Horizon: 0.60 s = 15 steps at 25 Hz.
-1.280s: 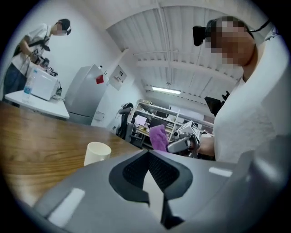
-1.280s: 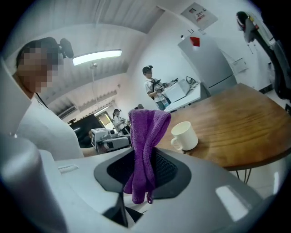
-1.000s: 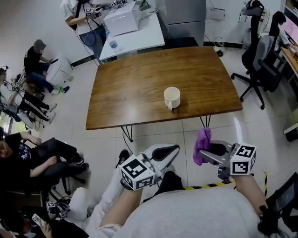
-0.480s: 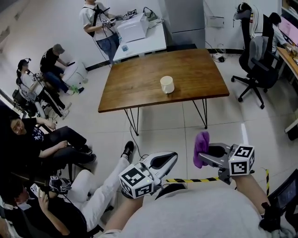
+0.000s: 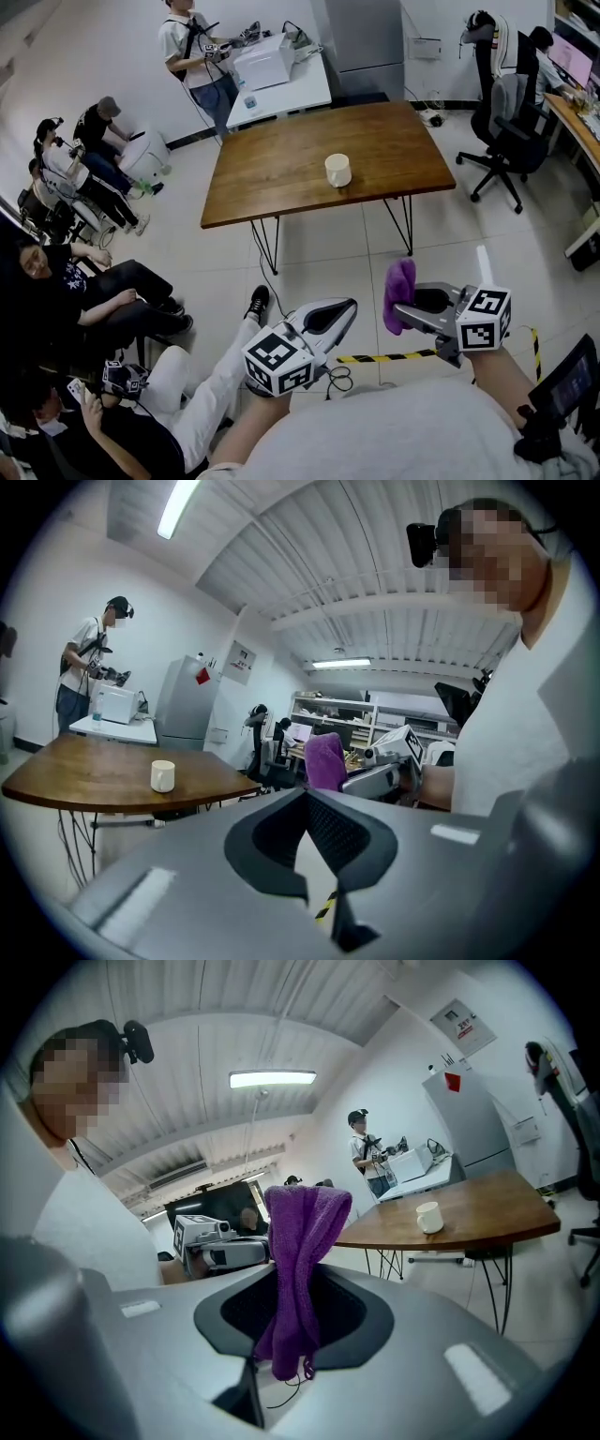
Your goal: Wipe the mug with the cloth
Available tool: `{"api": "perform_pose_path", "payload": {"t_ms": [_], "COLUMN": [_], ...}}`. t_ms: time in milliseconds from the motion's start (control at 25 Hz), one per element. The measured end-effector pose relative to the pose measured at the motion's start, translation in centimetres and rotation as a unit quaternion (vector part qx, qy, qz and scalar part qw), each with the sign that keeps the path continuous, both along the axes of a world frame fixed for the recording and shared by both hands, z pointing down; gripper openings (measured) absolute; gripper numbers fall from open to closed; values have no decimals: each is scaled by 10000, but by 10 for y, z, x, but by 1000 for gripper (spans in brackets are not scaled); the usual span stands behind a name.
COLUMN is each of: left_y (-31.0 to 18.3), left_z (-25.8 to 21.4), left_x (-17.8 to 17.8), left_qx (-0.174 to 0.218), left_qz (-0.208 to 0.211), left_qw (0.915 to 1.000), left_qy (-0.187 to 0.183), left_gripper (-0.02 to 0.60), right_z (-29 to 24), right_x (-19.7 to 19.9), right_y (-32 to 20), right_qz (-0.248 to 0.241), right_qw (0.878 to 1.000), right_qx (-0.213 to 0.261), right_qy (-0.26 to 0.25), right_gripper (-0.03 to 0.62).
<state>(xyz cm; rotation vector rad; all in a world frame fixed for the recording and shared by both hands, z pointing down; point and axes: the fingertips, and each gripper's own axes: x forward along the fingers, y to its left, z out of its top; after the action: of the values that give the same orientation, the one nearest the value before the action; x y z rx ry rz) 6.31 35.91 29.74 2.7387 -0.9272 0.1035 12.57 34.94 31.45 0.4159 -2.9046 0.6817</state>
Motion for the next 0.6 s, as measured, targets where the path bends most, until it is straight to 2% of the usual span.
{"api": "perform_pose_path", "payload": {"t_ms": [200,600], "left_y": [11,27], "left_z": [-11,-14], "left_x": [-24,-21], "left_qx": [88,84], "left_qz": [4,28], "left_qw": [9999,9998], "left_qy": [126,157], "left_gripper": [-6,-6], "right_z": [-3,-5], "right_x": [-31,-31], "right_y": [12,31], "right_qz": [-116,-133], "right_qw": [9997,9995], "right_qx": [135,86], "right_qy": [162,265], "right_gripper": [104,104]}}
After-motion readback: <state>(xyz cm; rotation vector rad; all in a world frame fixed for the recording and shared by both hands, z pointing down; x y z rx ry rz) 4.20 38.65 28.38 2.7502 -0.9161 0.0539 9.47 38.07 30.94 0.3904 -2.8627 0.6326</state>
